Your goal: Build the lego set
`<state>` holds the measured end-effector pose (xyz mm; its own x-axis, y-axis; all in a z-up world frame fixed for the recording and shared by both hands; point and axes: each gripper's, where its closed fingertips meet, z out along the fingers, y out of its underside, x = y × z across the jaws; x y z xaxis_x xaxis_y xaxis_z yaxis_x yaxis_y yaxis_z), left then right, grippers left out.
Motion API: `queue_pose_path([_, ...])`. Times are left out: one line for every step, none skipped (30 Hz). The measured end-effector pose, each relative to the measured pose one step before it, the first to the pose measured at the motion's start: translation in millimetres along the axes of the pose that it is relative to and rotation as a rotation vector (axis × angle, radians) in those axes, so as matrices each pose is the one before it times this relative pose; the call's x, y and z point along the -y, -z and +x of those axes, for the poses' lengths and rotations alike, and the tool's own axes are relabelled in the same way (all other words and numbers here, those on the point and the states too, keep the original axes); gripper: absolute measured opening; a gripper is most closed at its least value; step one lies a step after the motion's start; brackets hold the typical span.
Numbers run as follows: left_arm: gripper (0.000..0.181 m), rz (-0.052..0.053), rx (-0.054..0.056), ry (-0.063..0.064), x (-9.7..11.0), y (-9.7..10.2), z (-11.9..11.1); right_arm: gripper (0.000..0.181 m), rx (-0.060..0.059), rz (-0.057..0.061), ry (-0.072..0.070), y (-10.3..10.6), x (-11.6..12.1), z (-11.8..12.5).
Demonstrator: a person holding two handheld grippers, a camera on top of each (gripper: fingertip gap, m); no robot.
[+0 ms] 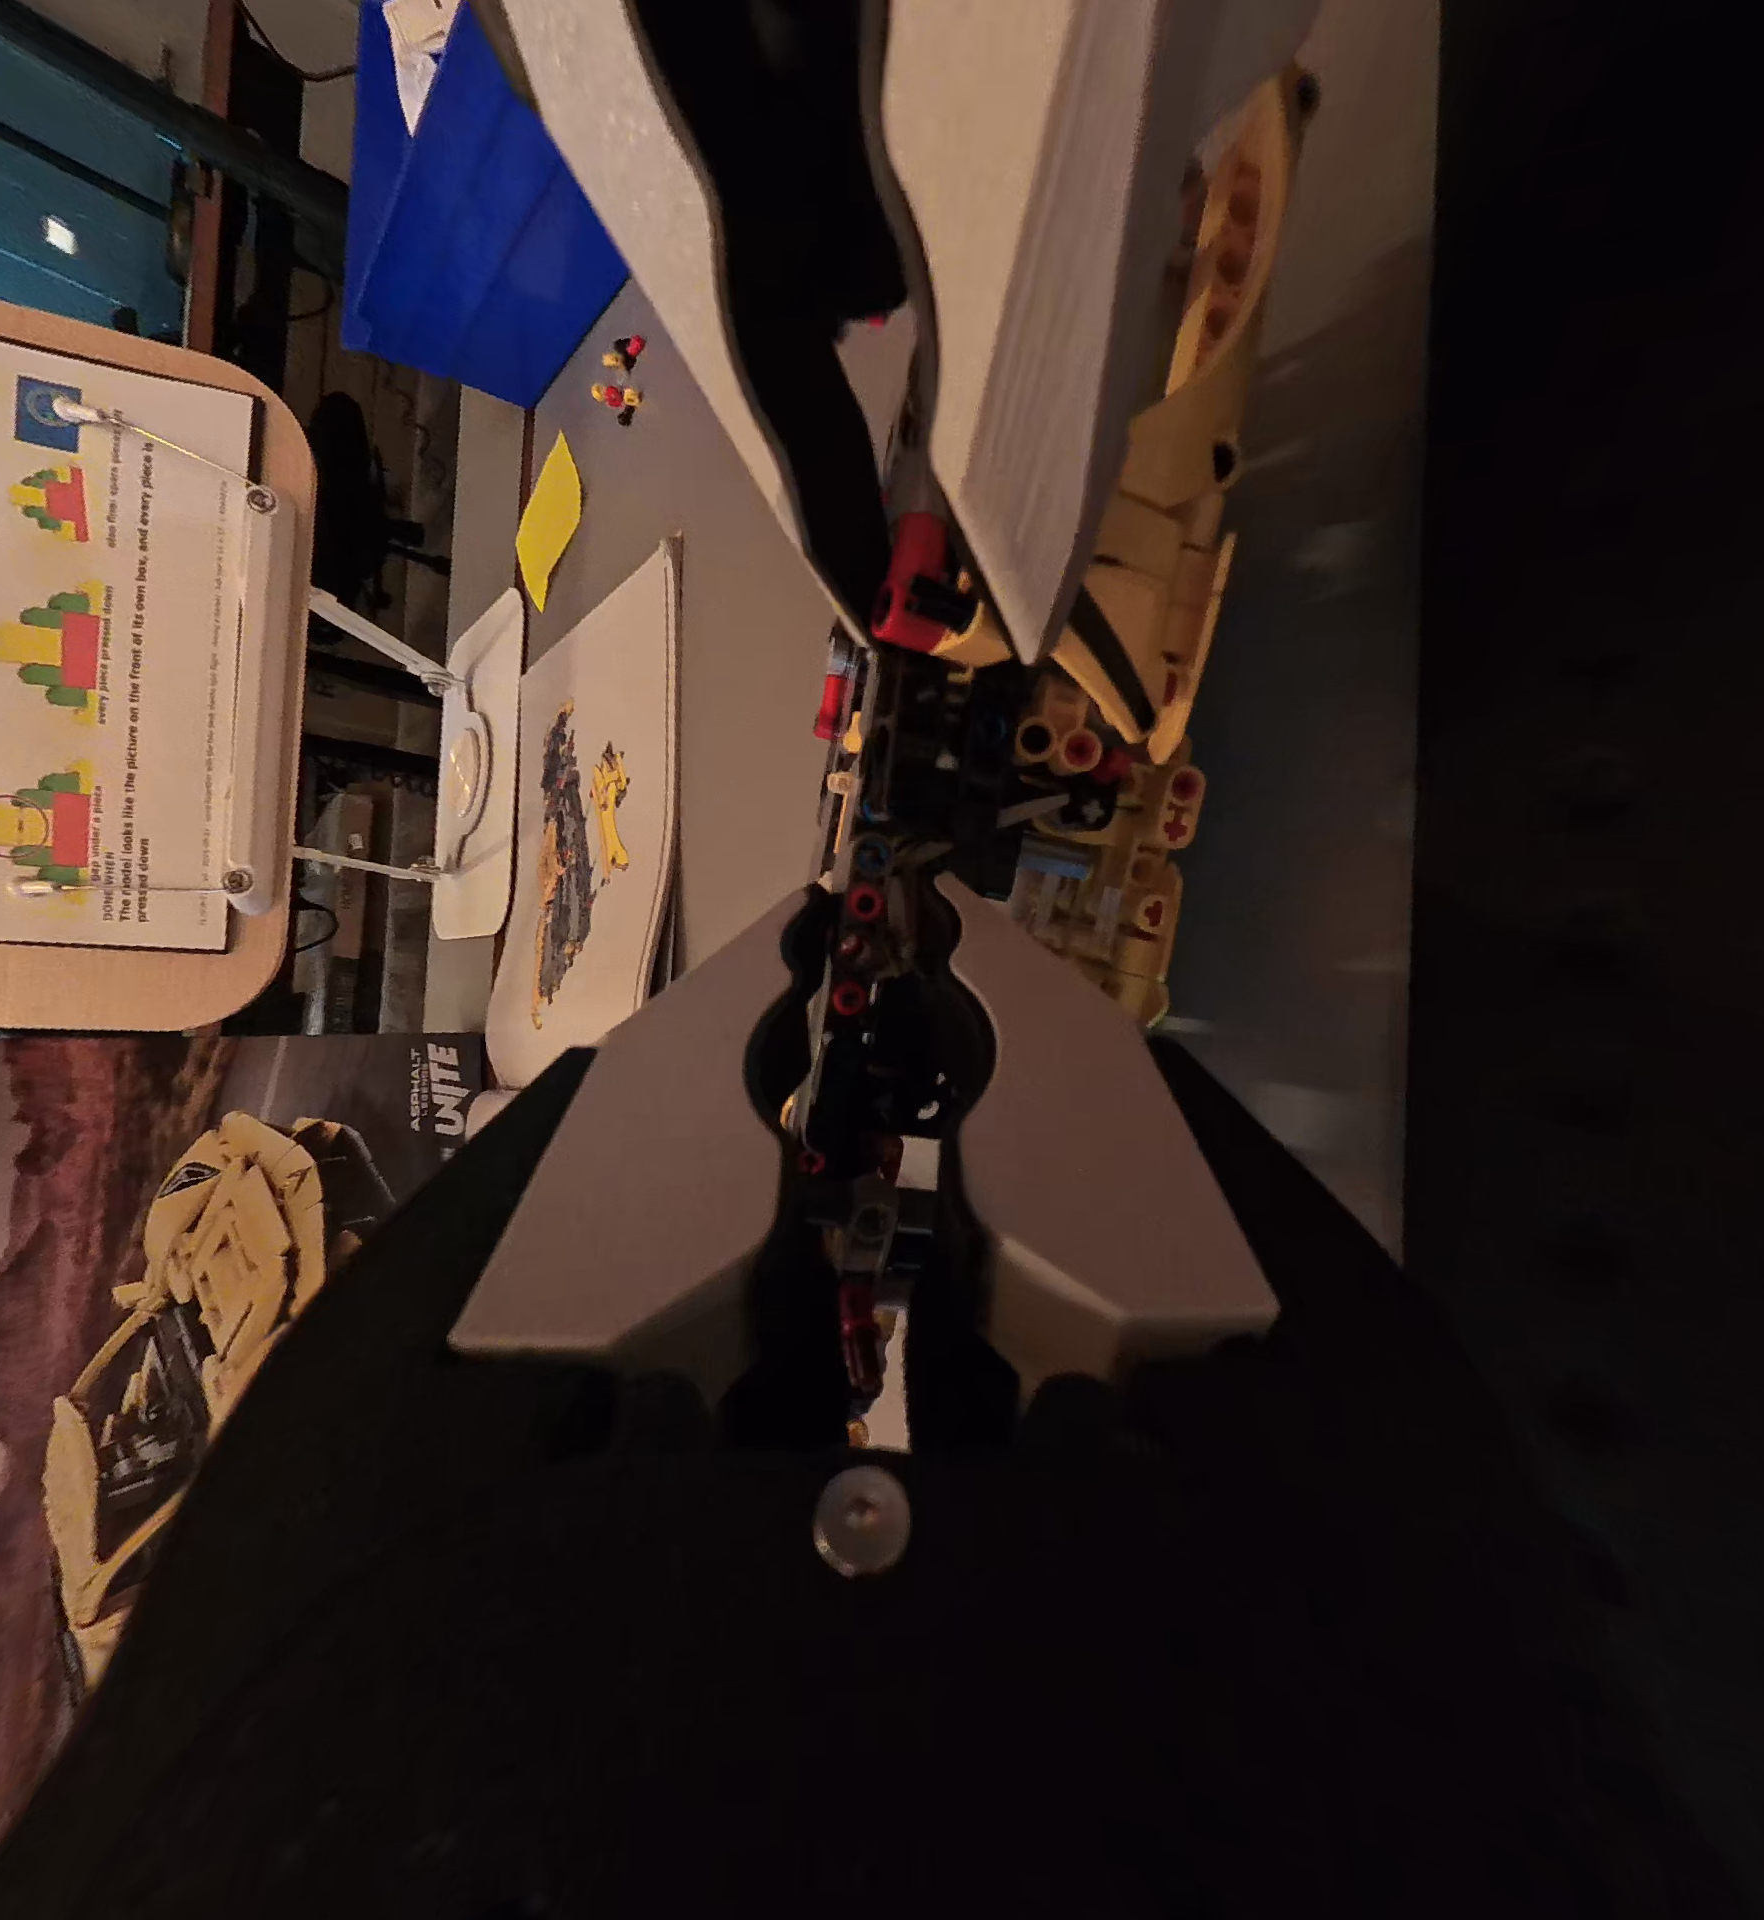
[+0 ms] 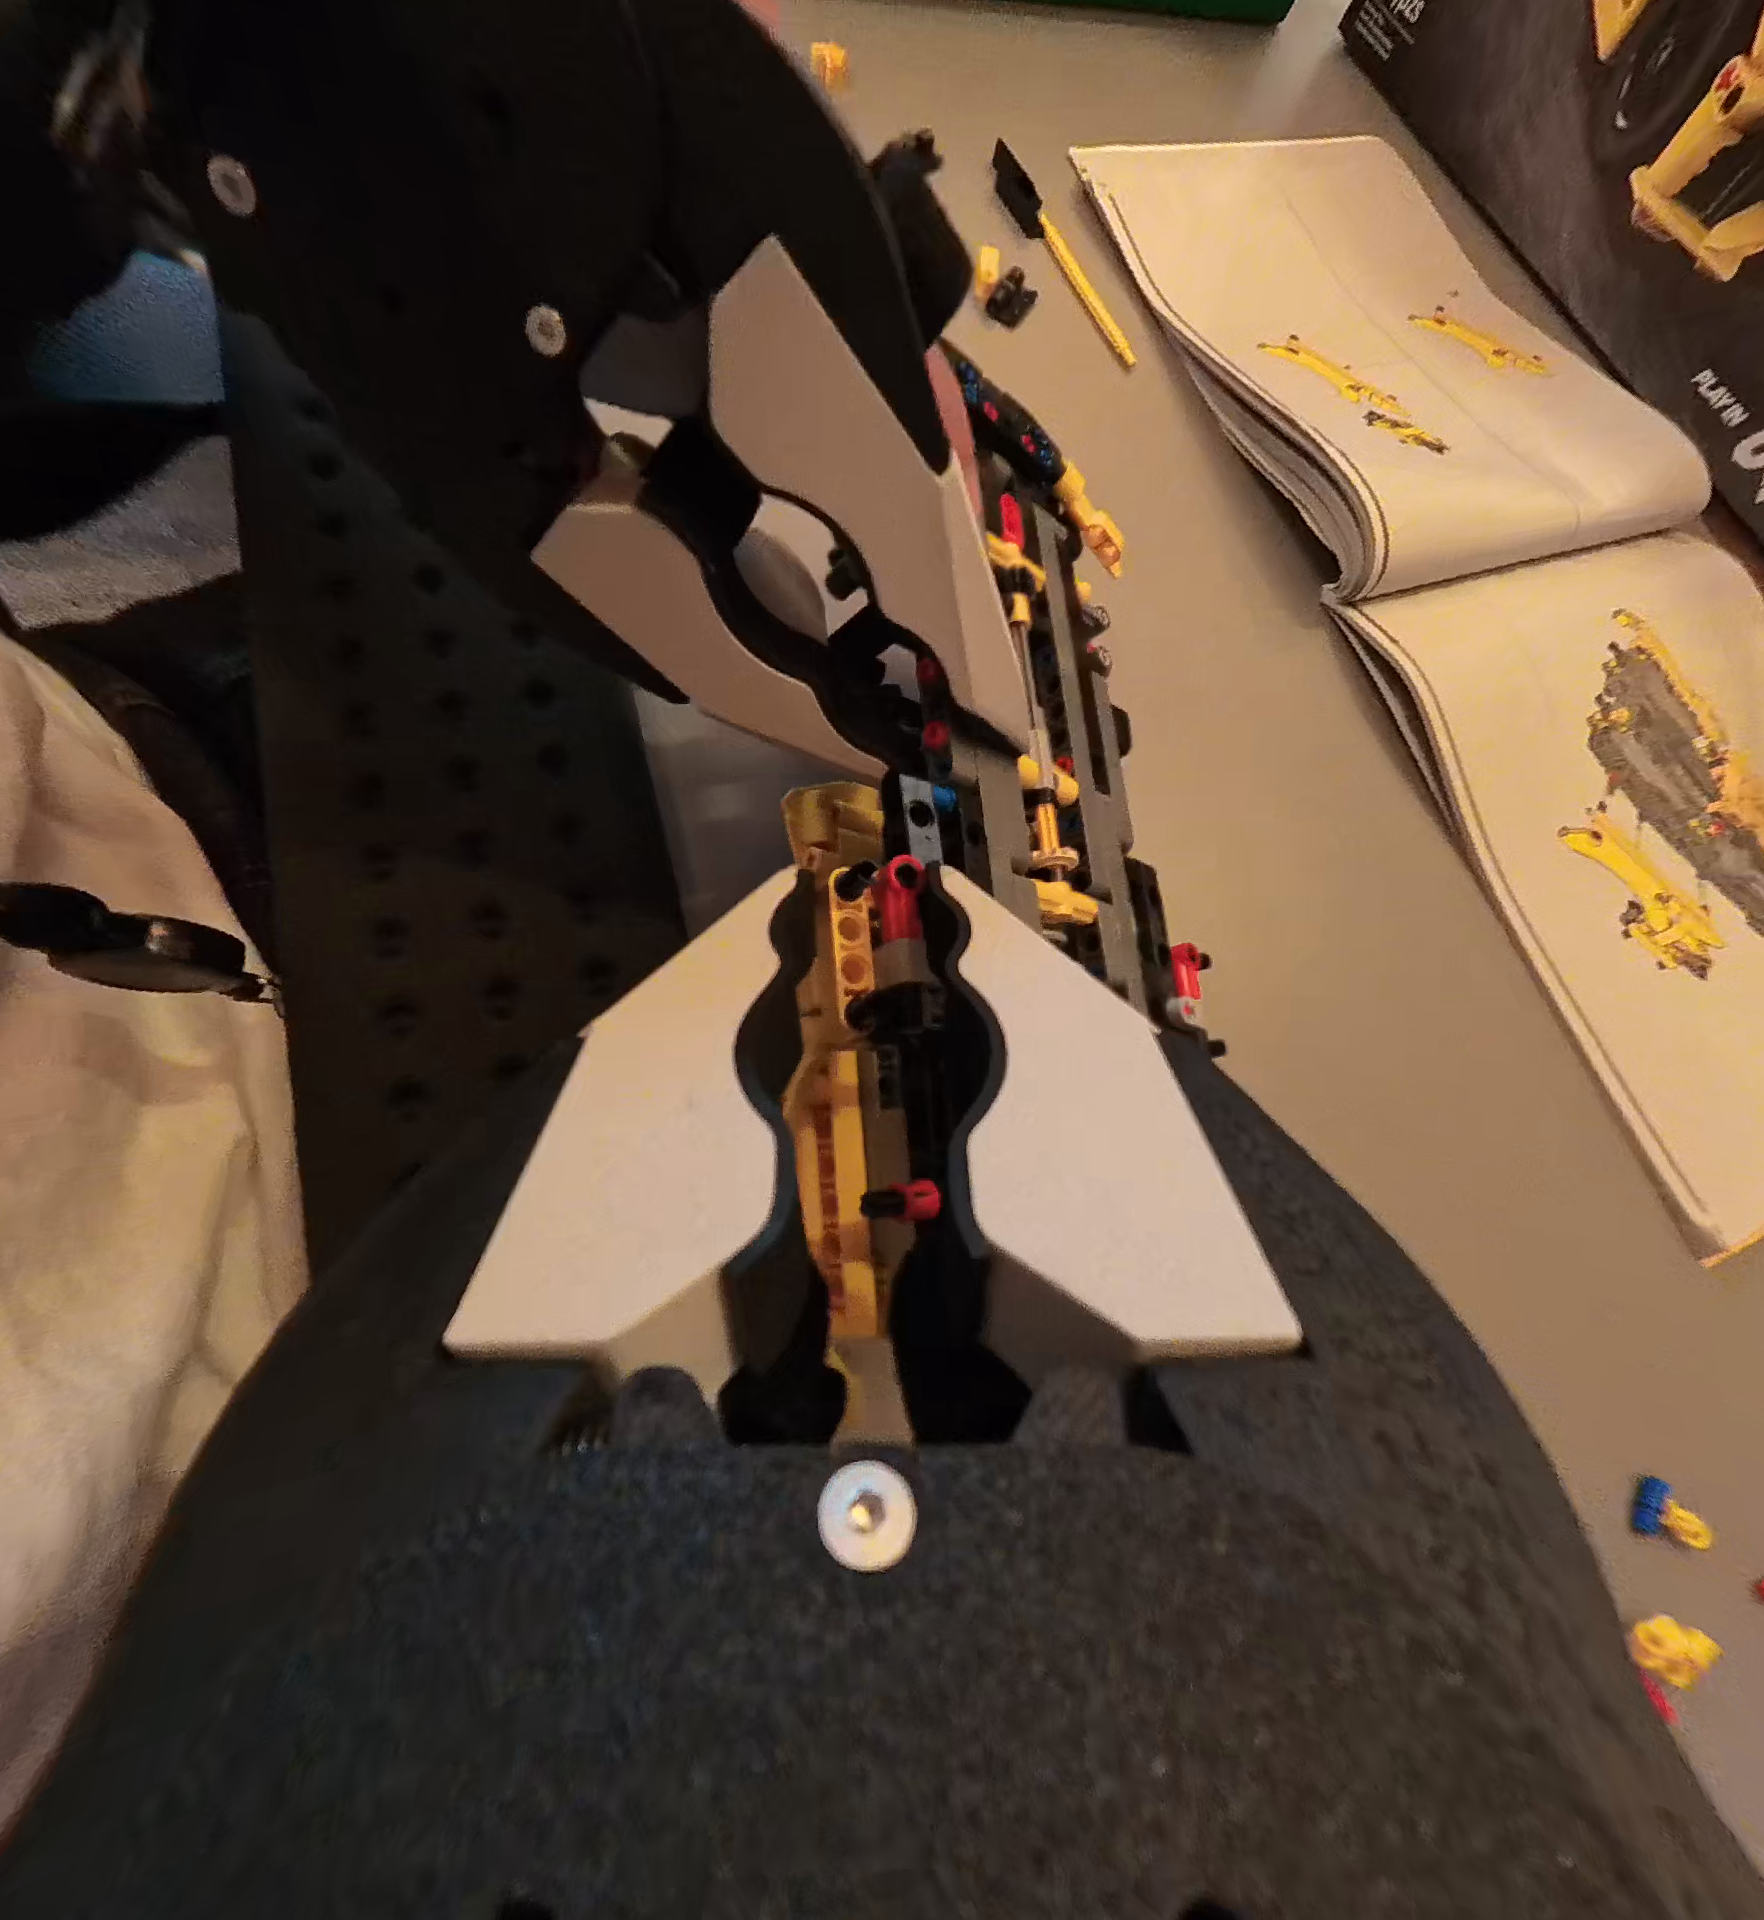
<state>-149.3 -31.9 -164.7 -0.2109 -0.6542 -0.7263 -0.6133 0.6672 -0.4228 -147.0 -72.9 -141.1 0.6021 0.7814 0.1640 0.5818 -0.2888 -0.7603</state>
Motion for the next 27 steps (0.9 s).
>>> queue_pose_path([0.016,-0.0041,0.0060,-0.0036,0.10,-0.22,-0.13,0.020,0.0103,0.0104,-0.0252,0.17,0.18,0.72])
queue_pose_path([0.015,-0.0034,0.0062,-0.0030,0.28,0.00,0.13,0.019,0.0141,0.0131,-0.0283,0.03,0.27,0.29])
queue_pose_path([0.015,-0.0040,0.0100,-0.0088,0.16,-0.12,0.12,0.018,0.0194,0.0141,-0.0326,0.24,-0.06,0.03])
queue_pose_path([0.015,-0.0054,0.0104,-0.0108,0.20,0.00,0.17,0.018,0.0241,0.0144,-0.0408,0.31,-0.12,0.24])
queue_pose_path([0.015,-0.0044,0.0057,-0.0064,0.33,0.06,0.13,0.018,0.0296,0.0117,-0.0431,0.46,0.12,-0.18])
queue_pose_path([0.015,-0.0039,0.0018,-0.0021,0.03,0.11,0.04,0.017,0.0290,0.0090,-0.0401,0.44,0.45,-0.09])
queue_pose_path([0.015,-0.0019,-0.0002,-0.0003,-0.14,-0.02,-0.03,0.017,0.0237,0.0066,-0.0383,0.14,0.78,0.29])
queue_pose_path([0.015,0.0031,-0.0039,-0.0016,0.41,0.33,0.27,0.016,0.0264,-0.0040,-0.0328,0.27,0.62,-0.94])
queue_pose_path([0.015,0.0014,-0.0035,-0.0045,0.16,0.39,0.23,0.018,0.0361,-0.0150,-0.0091,0.55,1.06,-2.84])
queue_pose_path([0.015,0.0013,-0.0036,0.0019,0.51,0.25,0.38,0.028,0.0376,-0.0034,-0.0069,0.74,4.38,-3.24])
queue_pose_path([0.015,0.0016,-0.0034,0.0051,0.67,-0.03,0.45,0.035,0.0249,-0.0041,-0.0072,0.55,5.54,-1.43])
queue_pose_path([0.015,0.0012,0.0001,0.0011,0.53,-0.13,0.34,0.037,-0.0016,-0.0261,0.0091,-0.77,2.99,2.63])
queue_pose_path([0.015,-0.0024,0.0014,-0.0013,0.16,-0.16,0.01,0.037,-0.0307,-0.0450,0.0221,-2.07,0.06,7.68])
queue_pose_path([0.015,-0.0031,0.0003,-0.0010,0.11,-0.06,0.10,0.038,-0.0185,-0.0516,0.0254,-3.46,-1.88,6.08])
queue_pose_path([0.015,-0.0003,0.0003,-0.0006,0.02,0.06,-0.02,0.041,0.0134,-0.0434,0.0170,-4.05,-0.76,2.25])
queue_pose_path([0.015,-0.0005,-0.0002,0.0019,-0.10,-0.07,-0.05,0.043,0.0294,-0.0314,-0.0014,-3.65,0.65,0.88])
queue_pose_path([0.015,-0.0014,-0.0007,0.0043,-0.15,-0.01,-0.05,0.047,0.0451,-0.0241,-0.0107,-2.79,1.03,-1.09])
queue_pose_path([0.015,-0.0019,-0.0002,0.0031,-0.13,0.05,0.00,0.049,0.0375,-0.0196,-0.0163,-1.68,0.95,0.66])
queue_pose_path([0.015,-0.0015,0.0014,0.0009,-0.01,0.11,-0.03,0.049,0.0194,-0.0198,-0.0177,-1.29,-0.22,3.75])
queue_pose_path([0.016,-0.0016,0.0010,0.0004,0.03,-0.03,0.18,0.049,0.0177,-0.0261,-0.0086,-1.46,-1.90,3.21])
queue_pose_path([0.016,-0.0010,0.0009,0.0000,0.08,0.06,0.12,0.048,0.0207,-0.0254,-0.0065,-1.92,-2.70,1.54])
queue_pose_path([0.016,-0.0019,0.0006,0.0012,0.00,-0.05,0.00,0.048,0.0173,-0.0382,-0.0063,-2.28,-4.42,0.79])
queue_pose_path([0.015,-0.0025,-0.0007,0.0054,-0.14,-0.15,-0.17,0.046,0.0275,-0.0380,0.0009,-2.54,-3.70,-2.71])
queue_pose_path([0.016,-0.0019,-0.0029,0.0065,-0.04,-0.12,0.00,0.045,0.0091,-0.0190,-0.0026,-2.04,-0.91,-1.59])
queue_pose_path([0.015,-0.0005,-0.0009,0.0012,0.33,-0.11,0.05,0.040,-0.0228,-0.0155,0.0105,-0.99,-0.76,2.62])
queue_pose_path([0.015,-0.0030,0.0020,-0.0063,0.04,0.12,0.12,0.040,-0.0039,-0.0124,0.0037,-0.30,-0.13,0.07])
queue_pose_path([0.015,-0.0022,0.0040,-0.0080,-0.09,0.05,-0.01,0.039,0.0037,-0.0107,-0.0070,0.22,-0.09,-0.02])
